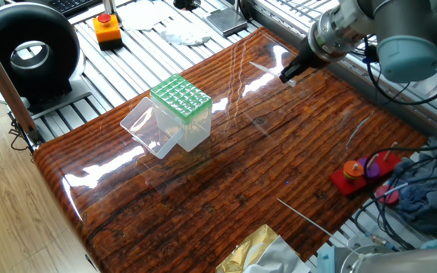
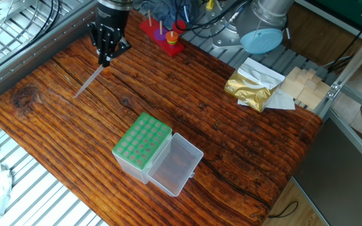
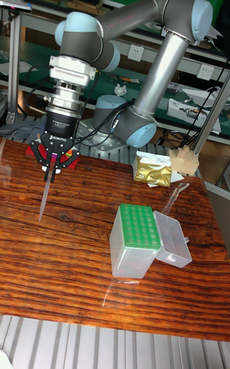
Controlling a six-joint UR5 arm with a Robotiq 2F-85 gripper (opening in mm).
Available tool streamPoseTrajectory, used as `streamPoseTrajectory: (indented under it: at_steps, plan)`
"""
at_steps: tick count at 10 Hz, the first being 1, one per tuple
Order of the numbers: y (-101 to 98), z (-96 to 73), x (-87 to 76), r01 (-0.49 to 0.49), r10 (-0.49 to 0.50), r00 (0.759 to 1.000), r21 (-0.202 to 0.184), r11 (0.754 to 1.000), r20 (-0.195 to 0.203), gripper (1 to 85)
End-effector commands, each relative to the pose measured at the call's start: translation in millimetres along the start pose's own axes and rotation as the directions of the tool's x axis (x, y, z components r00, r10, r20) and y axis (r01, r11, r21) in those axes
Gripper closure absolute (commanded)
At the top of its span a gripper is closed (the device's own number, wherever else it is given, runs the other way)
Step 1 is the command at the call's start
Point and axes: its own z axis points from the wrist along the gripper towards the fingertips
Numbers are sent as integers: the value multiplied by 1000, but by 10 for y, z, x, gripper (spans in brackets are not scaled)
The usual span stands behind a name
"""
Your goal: Insert a large pipette tip into the holder for large pipette tips
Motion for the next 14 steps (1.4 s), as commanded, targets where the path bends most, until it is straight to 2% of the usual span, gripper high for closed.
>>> streamPoseTrajectory:
  at_steps: [1, 3, 5, 8, 11, 14]
  plan:
    - [-70, -20, -119, -34, 33, 998, 20, 999, 46, 847]
    - [-80, -26, -206, -36, 34, 996, 23, 999, 80, 847]
    - [-84, -26, -206, -28, 26, 997, 25, 999, 79, 847]
    - [-69, -33, -117, -35, 34, 998, 21, 999, 44, 847]
    - [17, -249, -56, -38, 37, 999, 26, 999, 20, 847]
    - [77, -312, 37, -35, 34, 999, 42, 999, 22, 847]
